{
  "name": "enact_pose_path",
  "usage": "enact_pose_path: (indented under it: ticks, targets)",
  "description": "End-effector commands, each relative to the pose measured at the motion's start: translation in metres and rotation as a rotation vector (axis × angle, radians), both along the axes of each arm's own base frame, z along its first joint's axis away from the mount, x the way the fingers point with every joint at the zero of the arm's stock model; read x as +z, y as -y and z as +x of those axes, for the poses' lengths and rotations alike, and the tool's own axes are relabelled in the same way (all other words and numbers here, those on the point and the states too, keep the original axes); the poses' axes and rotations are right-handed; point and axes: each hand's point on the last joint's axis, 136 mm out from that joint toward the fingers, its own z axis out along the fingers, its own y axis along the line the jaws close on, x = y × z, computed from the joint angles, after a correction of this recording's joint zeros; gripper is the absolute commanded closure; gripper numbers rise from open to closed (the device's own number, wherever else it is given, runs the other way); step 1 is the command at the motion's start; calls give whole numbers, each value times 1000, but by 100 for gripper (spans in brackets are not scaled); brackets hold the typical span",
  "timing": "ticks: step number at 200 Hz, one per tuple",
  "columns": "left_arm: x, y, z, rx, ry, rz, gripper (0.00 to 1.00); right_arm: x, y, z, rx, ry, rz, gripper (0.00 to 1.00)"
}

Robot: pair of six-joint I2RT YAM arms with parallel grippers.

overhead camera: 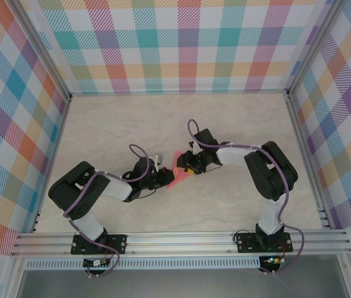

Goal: Fold a paper plane with a square sheet of paper (pick it up from the middle)
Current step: Fourth fold the wing at the center of the table.

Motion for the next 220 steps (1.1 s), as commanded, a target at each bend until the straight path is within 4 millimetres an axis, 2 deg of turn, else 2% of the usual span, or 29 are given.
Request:
enact_pose_path:
  ticks: [1,20,49,89,127,220]
  targets:
    - [3,-2,3,5,-6,-20,89,-17,7,-1,-3,-18,-91,51]
    - [1,-2,1,-4,-24,-2,77,-22,10,-1,-16,-34,-119,51]
    - [0,2,-1,-37,-31,-7,69,-24,10,-2,-21,-46,-116,51]
    - [-6,5,2,-57,-34,17,68,-23,8,-2,-20,-49,-112,51]
    - [7,11,3,-90,10,-12,72,-26,13,-3,-33,-62,-145,51]
    - [33,-33,1,23,46,114,56,-46,31,-5,-99,-136,-319,48]
